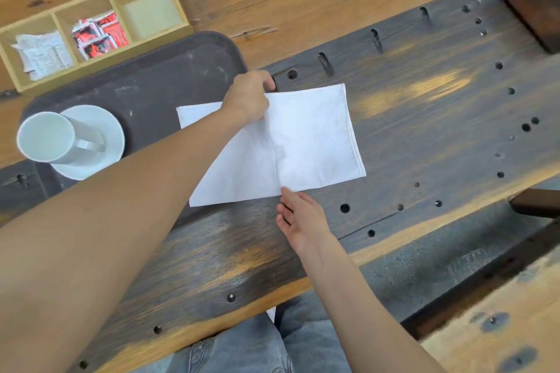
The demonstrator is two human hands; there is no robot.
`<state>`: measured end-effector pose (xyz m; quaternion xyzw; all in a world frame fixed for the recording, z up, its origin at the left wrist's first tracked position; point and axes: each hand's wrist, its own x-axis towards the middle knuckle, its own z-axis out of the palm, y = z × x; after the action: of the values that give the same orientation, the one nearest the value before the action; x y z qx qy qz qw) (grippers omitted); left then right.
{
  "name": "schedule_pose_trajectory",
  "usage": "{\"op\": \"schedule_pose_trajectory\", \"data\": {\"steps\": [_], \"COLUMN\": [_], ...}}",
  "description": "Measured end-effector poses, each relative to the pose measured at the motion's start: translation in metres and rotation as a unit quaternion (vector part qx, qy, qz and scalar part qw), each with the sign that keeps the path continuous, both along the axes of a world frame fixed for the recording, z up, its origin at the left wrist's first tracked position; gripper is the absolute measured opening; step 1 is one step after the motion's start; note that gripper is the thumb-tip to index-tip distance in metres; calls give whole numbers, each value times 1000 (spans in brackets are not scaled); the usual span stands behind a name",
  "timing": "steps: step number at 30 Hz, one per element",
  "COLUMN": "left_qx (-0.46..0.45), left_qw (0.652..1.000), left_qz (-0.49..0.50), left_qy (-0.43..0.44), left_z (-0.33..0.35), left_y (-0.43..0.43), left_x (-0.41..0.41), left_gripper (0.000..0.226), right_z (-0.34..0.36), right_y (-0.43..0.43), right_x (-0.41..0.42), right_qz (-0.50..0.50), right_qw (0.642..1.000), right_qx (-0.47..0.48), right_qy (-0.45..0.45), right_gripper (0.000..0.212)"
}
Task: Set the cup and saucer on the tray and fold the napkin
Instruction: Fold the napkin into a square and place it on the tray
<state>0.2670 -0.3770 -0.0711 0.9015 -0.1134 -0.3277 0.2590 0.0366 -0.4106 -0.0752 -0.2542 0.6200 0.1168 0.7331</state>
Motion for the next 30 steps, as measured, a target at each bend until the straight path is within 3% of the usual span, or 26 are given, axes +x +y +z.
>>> {"op": "schedule_pose_trajectory", "data": {"steps": [4,13,18,20,24,27,30], "left_qx": [-11,-55,-101,-133,-146,-73,-61], "left_qw": [999,992,979,971,973,987,987], "left_qz": [24,110,175,193,174,117,79], "left_qy": [-28,-2,28,45,32,-78,-124], "left_z": [10,48,70,80,99,109,118], "left_y": [10,60,99,115,146,163,179], "left_x": [4,16,18,15,3,-9,-23], "left_gripper": [42,32,27,23,30,31,18], "right_z": [8,33,47,55,73,85,94], "right_y": [-8,-39,-50,-52,-53,-49,-44], "right_x": [9,33,48,55,73,88,99], "right_qz": [5,67,120,166,287,385,422], "right_qw": [998,969,933,913,839,728,635], "right_qx": [-45,-202,-296,-318,-415,-535,-612], "right_qy": [-32,-124,-166,-196,-204,-192,-210], "right_gripper": [14,10,57,57,50,33,14]}}
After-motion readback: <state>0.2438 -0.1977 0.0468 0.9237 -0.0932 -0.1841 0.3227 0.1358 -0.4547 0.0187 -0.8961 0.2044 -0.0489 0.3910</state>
